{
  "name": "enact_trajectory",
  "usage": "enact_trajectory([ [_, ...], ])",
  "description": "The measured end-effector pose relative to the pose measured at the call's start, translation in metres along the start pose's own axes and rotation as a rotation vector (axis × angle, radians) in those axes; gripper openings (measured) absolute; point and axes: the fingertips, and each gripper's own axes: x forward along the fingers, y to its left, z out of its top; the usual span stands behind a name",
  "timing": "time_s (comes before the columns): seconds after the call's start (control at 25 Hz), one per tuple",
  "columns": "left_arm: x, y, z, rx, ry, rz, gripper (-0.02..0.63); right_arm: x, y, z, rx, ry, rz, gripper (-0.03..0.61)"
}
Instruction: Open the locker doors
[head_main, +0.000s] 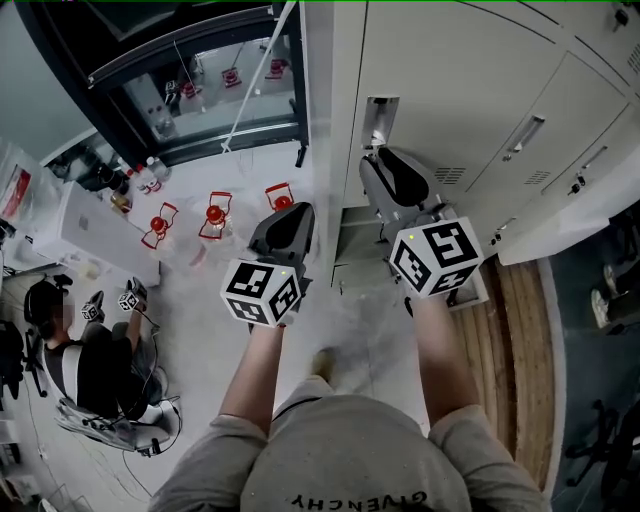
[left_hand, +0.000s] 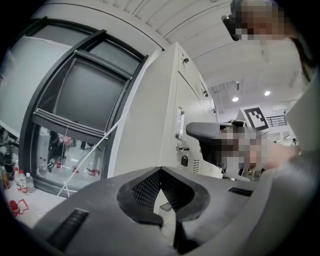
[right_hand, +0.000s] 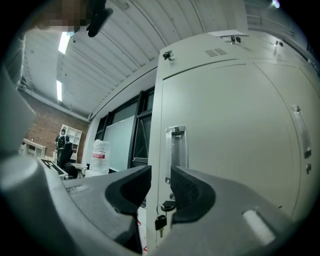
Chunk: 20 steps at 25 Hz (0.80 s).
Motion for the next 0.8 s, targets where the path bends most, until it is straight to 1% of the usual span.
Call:
enact_trajectory([
  [0.2, 0.002, 0.007, 0.000, -0.009, 0.006, 0.004, -0.002, 0.017, -0.004, 0.002, -0.021, 0.042, -0.029, 0.133],
  [0.36, 0.002, 0.012, 0.002, -0.012, 0.002, 0.008, -0.002, 0.027, -0.009, 0.004, -0.014, 0.051, -0.042, 0.137],
  [0.8, -0.005, 0.018, -0.004, -0.029, 0.008, 0.019, -0.002, 0.036, -0.001, -0.001, 0.011, 0.069, -0.016, 0.141],
])
